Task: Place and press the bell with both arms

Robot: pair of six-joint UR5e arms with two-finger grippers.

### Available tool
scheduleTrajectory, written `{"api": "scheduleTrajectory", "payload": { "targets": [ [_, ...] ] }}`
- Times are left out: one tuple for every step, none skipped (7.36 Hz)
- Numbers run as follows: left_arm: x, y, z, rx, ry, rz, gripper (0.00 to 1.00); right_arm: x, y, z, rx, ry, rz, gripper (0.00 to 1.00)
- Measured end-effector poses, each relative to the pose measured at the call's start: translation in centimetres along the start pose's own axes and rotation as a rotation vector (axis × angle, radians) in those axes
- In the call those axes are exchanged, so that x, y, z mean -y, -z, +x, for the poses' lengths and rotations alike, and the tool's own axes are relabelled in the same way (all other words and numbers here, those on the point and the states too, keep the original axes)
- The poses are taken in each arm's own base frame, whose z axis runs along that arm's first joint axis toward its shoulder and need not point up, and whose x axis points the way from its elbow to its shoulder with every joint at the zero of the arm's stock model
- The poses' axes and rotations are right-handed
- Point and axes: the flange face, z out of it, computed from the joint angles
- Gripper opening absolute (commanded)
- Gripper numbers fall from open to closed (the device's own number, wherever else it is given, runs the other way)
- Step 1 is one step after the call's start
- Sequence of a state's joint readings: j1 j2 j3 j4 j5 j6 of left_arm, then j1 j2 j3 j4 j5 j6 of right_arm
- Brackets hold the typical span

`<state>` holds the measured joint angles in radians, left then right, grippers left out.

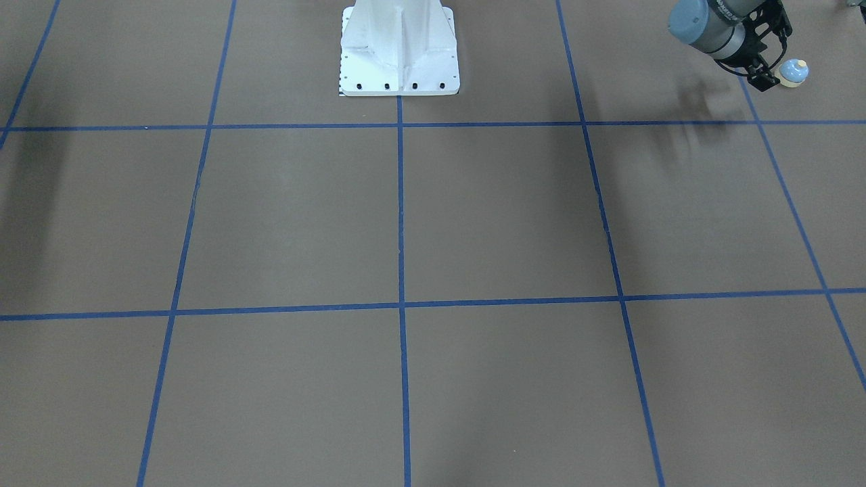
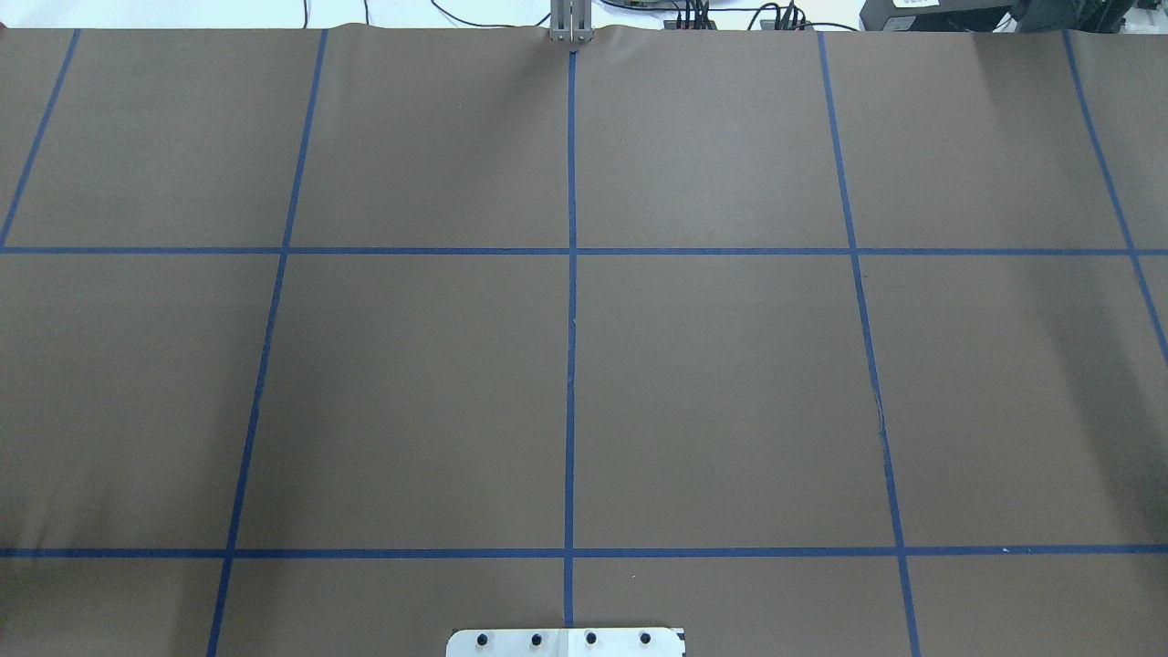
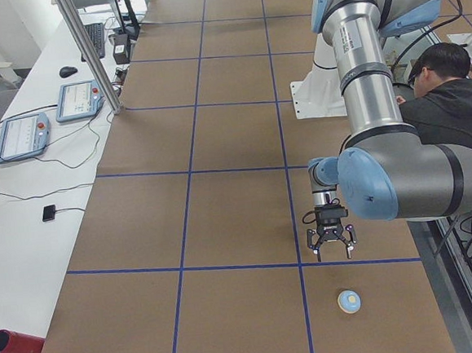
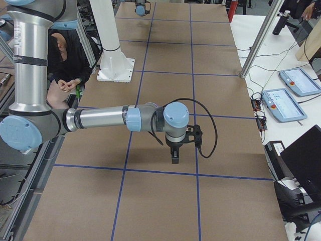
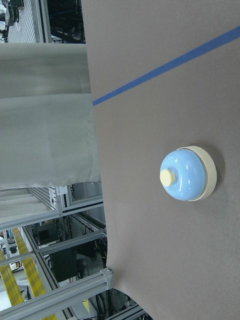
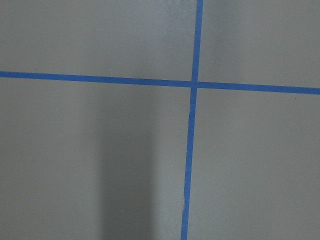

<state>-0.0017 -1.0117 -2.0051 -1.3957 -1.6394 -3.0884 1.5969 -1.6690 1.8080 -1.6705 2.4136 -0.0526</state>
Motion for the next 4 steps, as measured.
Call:
{"api": "scheduleTrajectory", "payload": {
  "targets": [
    [-0.2, -1.3, -0.1, -0.001, 0.007, 0.009, 1.00, 0.0, 0.0, -0.1, 0.002, 0.001, 0.001, 1.00],
    [-0.6, -2.8, -0.3, -0.005, 0.005, 0.016, 1.00, 0.0, 0.1, -0.1, 0.003, 0.002, 0.002, 1.00],
    [-0.9, -4.1, -0.6, -0.010, 0.002, 0.021, 1.00, 0.0, 0.1, -0.1, 0.004, 0.002, 0.002, 1.00],
    [-1.2, -5.1, -0.9, -0.015, 0.000, 0.026, 1.00, 0.0, 0.1, -0.2, 0.004, 0.002, 0.003, 1.00]
  ]
}}
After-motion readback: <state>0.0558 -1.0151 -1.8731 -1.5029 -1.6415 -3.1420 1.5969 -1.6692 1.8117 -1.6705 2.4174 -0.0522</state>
